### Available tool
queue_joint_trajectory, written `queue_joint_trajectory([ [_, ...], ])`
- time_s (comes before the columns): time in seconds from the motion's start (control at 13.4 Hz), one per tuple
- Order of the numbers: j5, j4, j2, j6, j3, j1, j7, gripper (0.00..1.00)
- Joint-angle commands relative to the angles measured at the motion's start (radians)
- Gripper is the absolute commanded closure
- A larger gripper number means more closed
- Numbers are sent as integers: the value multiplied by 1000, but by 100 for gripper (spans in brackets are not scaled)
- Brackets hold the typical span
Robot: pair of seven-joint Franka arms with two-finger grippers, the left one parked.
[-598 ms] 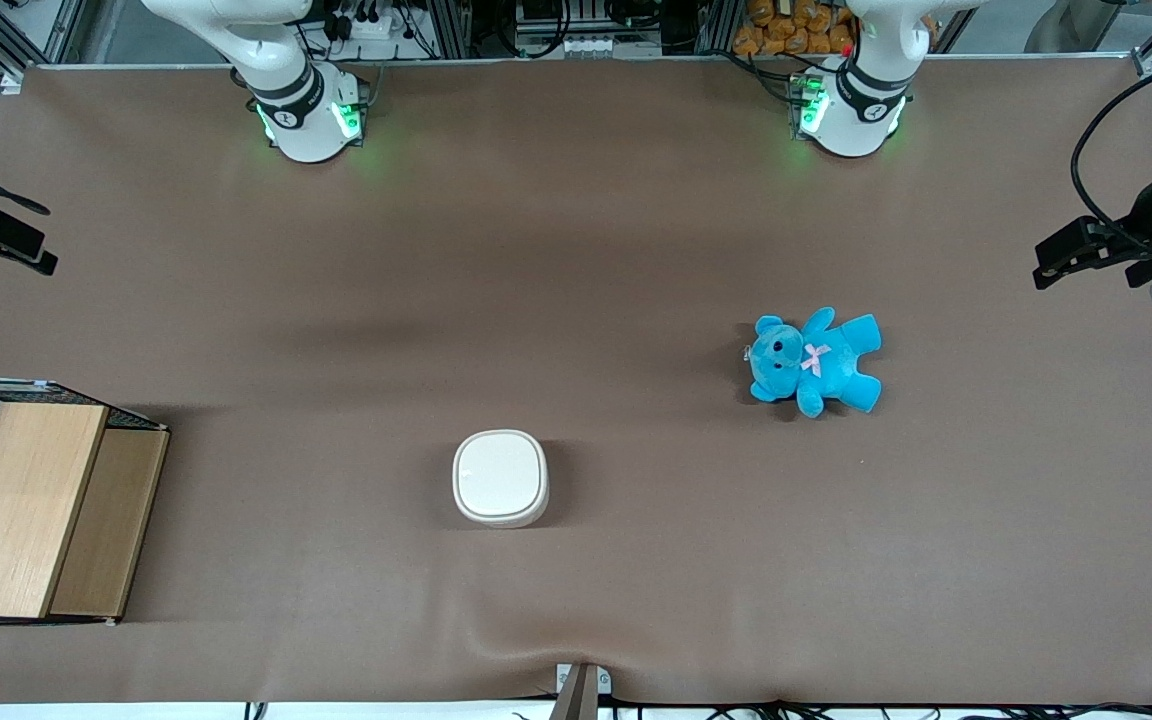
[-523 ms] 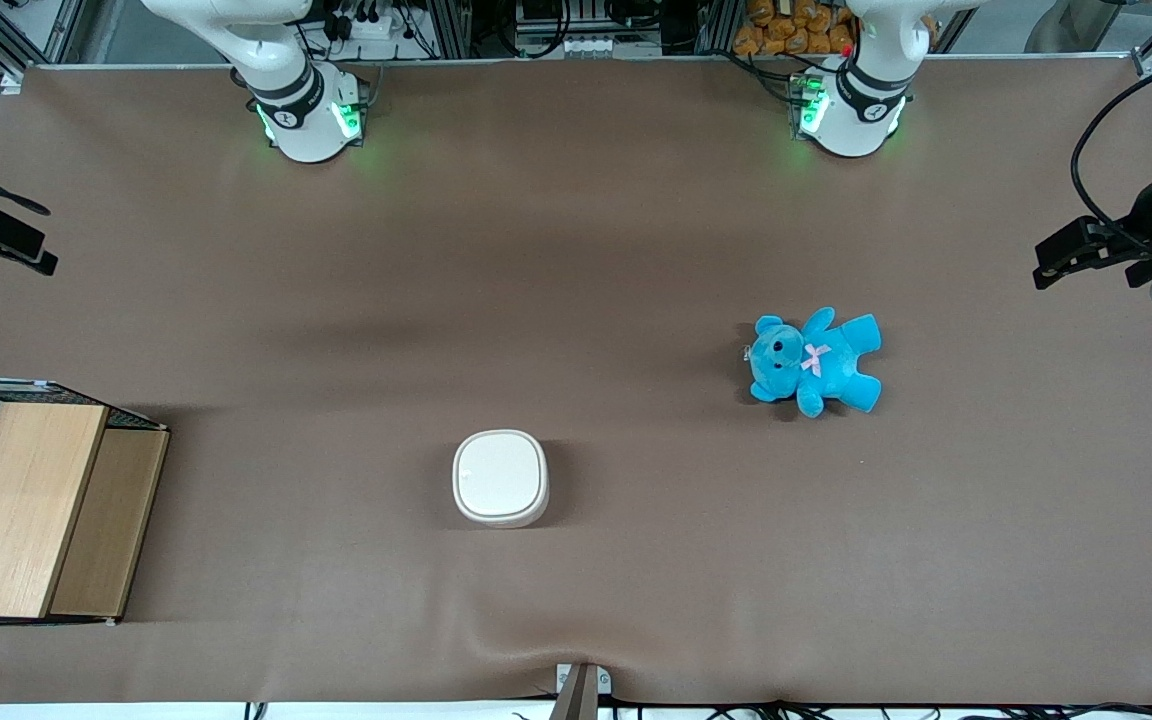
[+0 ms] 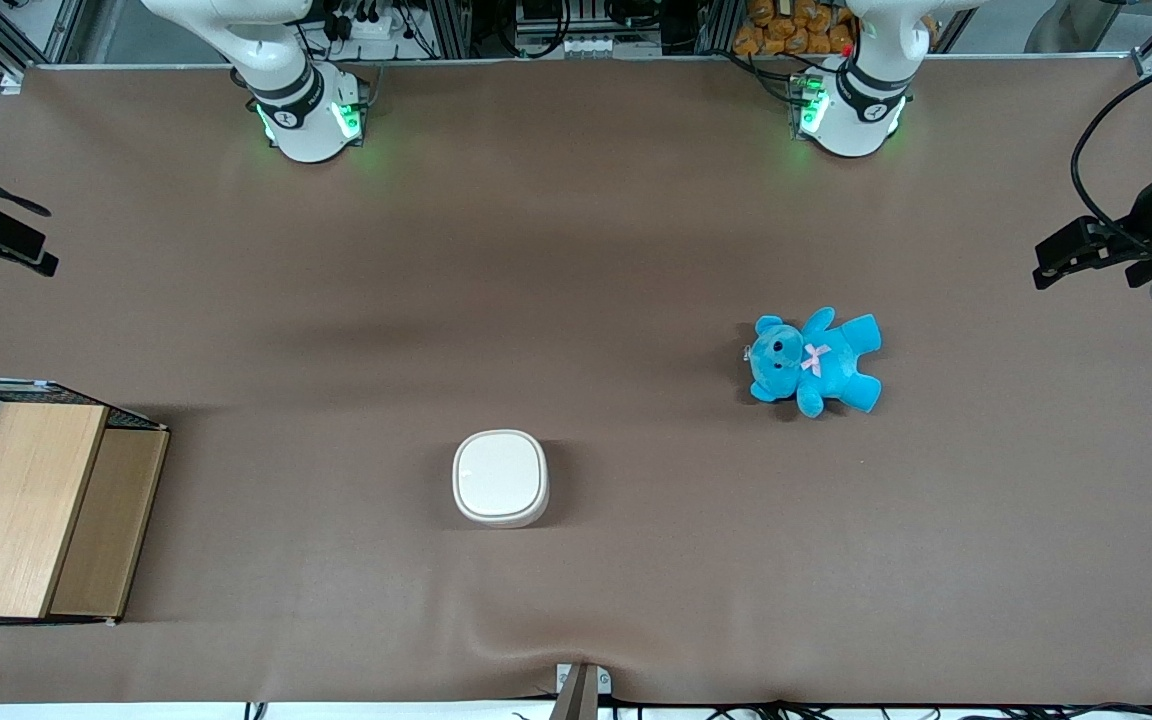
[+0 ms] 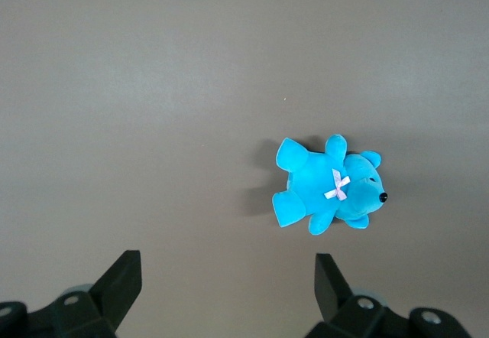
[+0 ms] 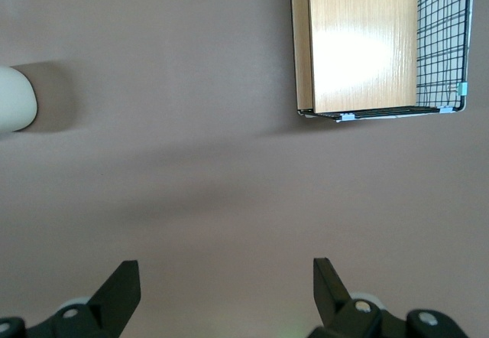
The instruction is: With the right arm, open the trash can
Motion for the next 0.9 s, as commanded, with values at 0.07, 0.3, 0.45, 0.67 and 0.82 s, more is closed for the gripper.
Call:
queue_joint_trajectory([
  [0.07, -6, 8, 8, -13, -2, 6, -21, 0],
  [0.3, -6, 8, 6, -3, -2, 12, -122, 0],
  [0.45, 1, 8, 14, -1, -2, 13, -127, 0],
  [0.67, 1, 11, 32, 33, 0, 35, -81, 0],
  [0.82, 3, 11, 58, 34, 3, 59, -17, 0],
])
